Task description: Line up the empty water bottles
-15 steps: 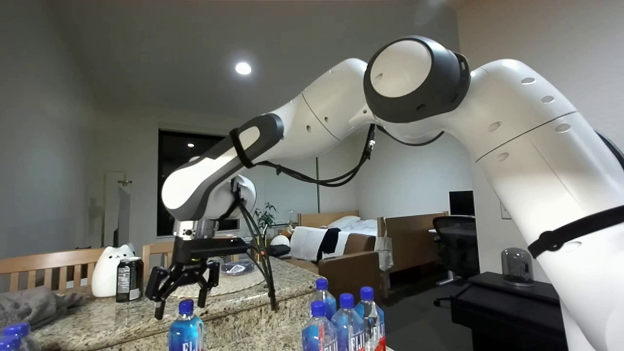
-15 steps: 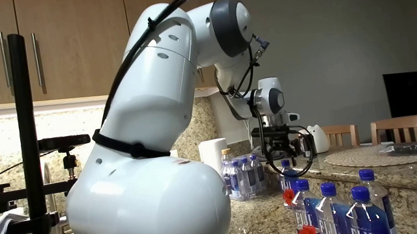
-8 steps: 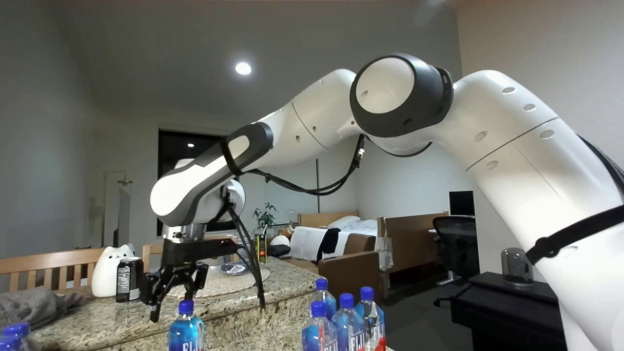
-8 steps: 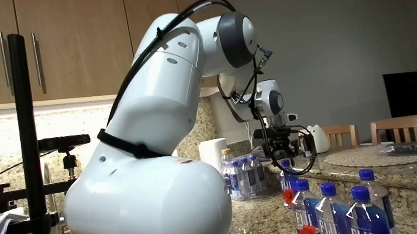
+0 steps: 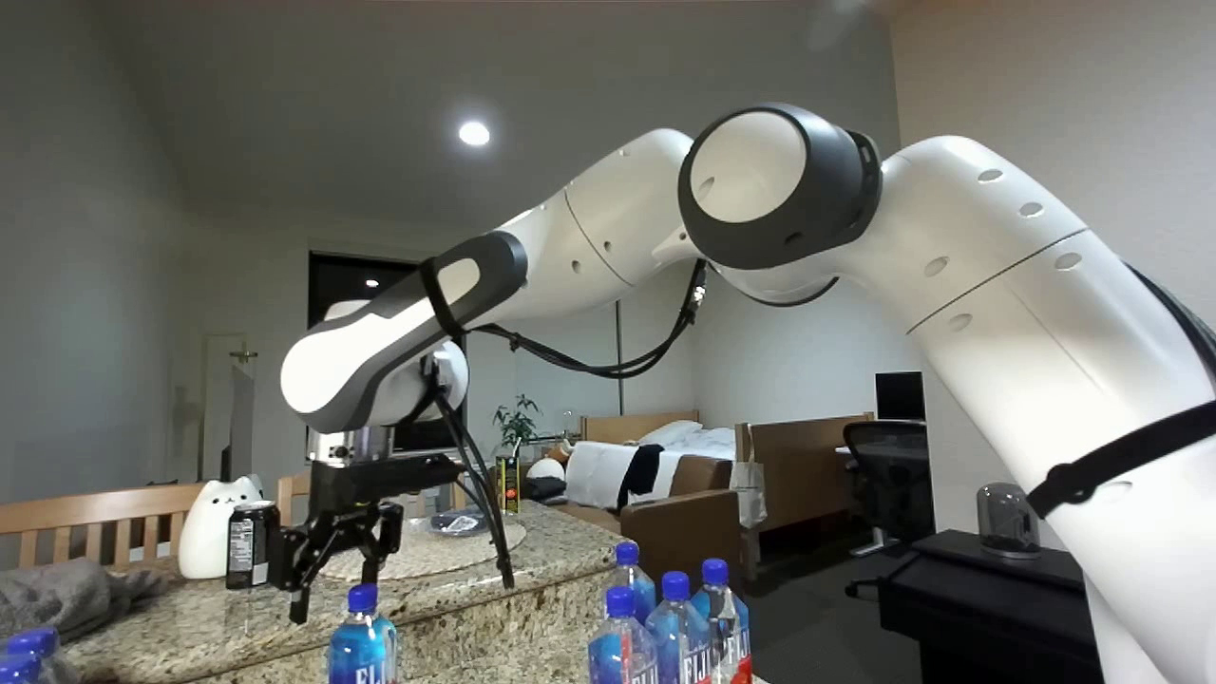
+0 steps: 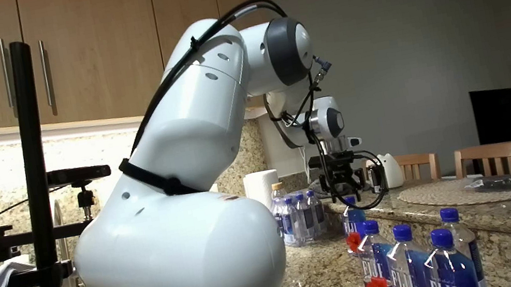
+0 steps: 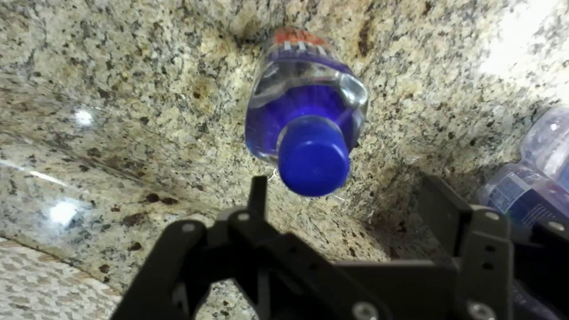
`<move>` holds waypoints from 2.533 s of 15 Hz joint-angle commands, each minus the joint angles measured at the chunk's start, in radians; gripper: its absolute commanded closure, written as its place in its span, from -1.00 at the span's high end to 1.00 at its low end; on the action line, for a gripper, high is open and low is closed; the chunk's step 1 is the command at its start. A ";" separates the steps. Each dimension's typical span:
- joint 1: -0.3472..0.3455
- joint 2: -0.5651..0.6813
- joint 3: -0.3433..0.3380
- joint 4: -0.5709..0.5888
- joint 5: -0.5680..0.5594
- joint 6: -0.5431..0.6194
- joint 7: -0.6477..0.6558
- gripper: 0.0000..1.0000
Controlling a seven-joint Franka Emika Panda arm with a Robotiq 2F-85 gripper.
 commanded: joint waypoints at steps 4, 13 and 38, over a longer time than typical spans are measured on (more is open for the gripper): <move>0.009 -0.022 -0.016 -0.009 -0.027 -0.045 0.014 1.00; 0.018 -0.015 -0.012 -0.005 -0.019 -0.094 0.026 0.20; -0.021 -0.251 0.004 -0.199 0.060 -0.042 0.031 -0.80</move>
